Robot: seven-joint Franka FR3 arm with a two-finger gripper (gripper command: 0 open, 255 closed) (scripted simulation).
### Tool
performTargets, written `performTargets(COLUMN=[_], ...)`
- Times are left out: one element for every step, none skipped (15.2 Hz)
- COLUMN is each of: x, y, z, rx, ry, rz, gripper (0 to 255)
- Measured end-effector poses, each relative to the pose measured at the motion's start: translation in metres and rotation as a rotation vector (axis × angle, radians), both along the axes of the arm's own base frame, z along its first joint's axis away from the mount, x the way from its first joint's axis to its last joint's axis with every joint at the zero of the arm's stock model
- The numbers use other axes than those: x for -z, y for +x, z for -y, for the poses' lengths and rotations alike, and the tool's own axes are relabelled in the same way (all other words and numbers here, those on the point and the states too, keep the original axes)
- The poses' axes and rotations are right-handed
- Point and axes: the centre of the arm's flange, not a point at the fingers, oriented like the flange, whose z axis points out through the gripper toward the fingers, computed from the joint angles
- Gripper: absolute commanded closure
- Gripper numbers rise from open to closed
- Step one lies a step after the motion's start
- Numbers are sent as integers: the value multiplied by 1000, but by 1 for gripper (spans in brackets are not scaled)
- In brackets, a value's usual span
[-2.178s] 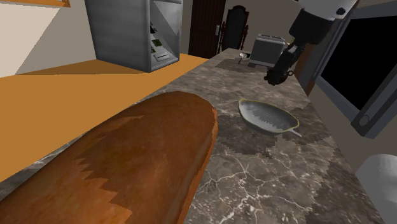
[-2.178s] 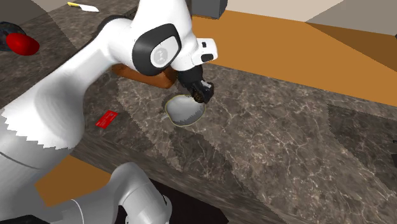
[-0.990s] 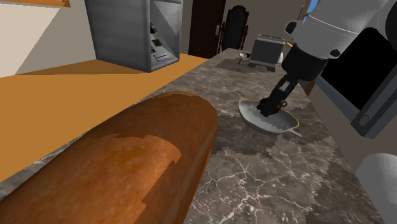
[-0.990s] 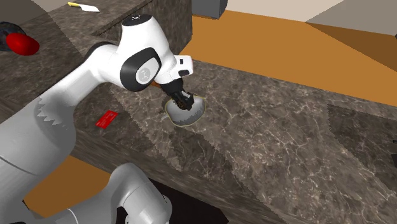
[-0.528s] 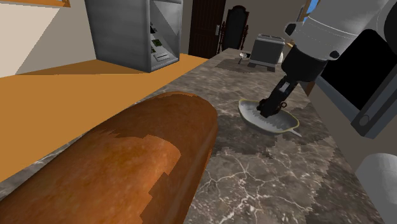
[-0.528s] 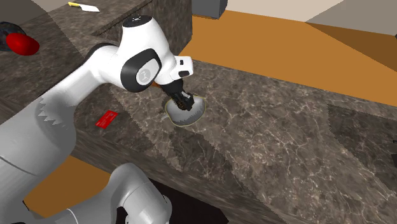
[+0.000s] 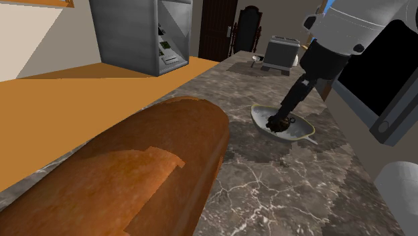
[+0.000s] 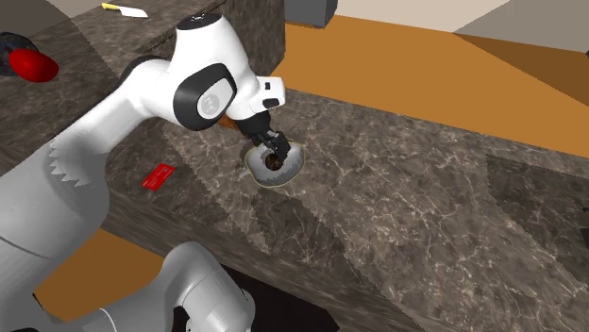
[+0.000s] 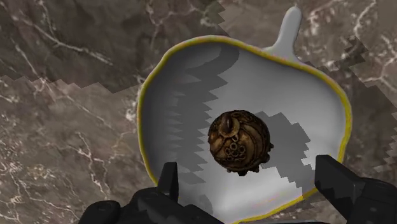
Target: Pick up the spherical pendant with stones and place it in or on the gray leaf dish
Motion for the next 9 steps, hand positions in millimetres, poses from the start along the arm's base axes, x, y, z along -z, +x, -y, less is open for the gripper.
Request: performTargets(x=[-10, -21, -27, -30, -32, -32, -33, -33, -33], y=[-2, -4, -6, -8, -9, -10, -10, -10, -10], z=[-2, -2, 0, -2, -2, -2, -2, -2, -2], rx=[0, 0, 0, 0, 0, 0, 0, 0, 0], ry=[0, 0, 0, 0, 0, 0, 0, 0, 0], rz=[0, 0, 0, 0, 0, 0, 0, 0, 0], gripper=[0, 0, 0, 0, 0, 0, 0, 0, 0])
